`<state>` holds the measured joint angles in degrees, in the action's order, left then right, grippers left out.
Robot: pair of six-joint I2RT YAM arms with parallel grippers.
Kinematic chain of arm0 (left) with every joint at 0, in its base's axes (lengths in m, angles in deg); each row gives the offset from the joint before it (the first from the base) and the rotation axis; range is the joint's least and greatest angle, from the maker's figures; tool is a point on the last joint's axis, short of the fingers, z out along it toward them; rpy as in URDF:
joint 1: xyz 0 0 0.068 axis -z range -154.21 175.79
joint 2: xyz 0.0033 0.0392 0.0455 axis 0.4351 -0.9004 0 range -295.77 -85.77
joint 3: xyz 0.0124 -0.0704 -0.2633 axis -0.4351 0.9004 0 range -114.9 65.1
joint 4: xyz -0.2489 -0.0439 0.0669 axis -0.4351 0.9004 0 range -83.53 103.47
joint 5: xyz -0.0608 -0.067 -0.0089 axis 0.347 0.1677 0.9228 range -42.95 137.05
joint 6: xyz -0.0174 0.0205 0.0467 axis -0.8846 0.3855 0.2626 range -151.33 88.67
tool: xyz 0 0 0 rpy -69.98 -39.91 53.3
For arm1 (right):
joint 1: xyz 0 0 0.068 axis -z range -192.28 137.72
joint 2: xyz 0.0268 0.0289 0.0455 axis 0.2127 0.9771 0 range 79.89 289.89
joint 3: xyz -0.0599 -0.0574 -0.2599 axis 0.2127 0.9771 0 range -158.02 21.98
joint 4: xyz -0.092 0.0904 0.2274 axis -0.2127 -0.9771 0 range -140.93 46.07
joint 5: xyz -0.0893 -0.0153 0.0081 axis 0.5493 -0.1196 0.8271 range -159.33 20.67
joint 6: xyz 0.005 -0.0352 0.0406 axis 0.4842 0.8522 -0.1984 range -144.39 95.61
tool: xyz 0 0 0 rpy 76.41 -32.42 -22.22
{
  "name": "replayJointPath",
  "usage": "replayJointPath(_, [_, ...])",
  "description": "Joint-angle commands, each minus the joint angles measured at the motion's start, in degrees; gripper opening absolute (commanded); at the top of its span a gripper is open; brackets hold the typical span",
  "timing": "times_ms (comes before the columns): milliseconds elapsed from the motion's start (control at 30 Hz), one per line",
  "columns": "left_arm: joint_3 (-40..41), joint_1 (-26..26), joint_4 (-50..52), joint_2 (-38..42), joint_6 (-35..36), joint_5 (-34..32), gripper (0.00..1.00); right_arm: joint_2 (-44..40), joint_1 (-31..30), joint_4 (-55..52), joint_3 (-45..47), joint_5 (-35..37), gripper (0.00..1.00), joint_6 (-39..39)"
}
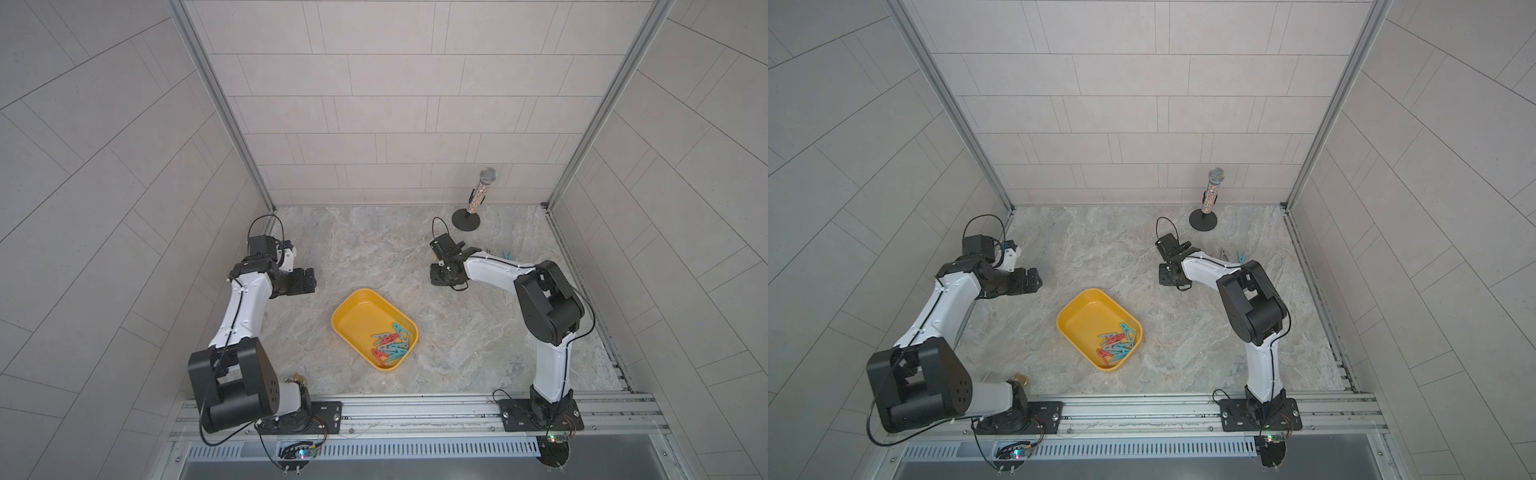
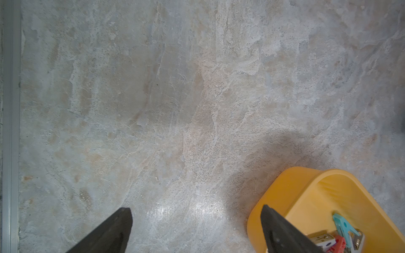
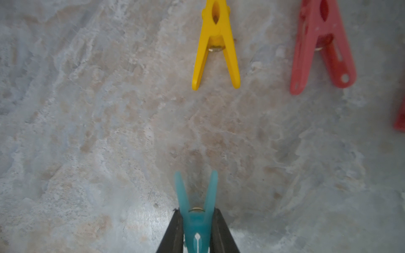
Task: Take the clothespins out of the storage box
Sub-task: Place the clothespin at the center of the board.
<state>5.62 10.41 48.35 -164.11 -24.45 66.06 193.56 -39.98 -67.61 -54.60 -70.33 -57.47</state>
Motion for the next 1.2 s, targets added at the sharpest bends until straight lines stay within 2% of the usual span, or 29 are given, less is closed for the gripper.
replayJointPath(0, [-1.1,-0.4,0.3,0.0,-0.3,0.1,1.00,1.7,0.4,-1.4,-1.3,2.0,0.19,-0.7])
replayJointPath(200, [-1.1,-0.4,0.3,0.2,-0.3,0.1,1.00,3.4,1.0,-1.4,-2.6,2.2,0.22,-0.8])
replayJointPath(433, [-1.1,-0.4,0.2,0.2,-0.2,0.2,1.00,2.9,1.1,-1.1,-2.3,1.1,0.29,-1.0])
replayJointPath(1167, [-1.0,-0.5,0.2,0.1,-0.2,0.2,1.00,-8.4,1.1,-5.1,-1.6,-1.2,0.40,0.6])
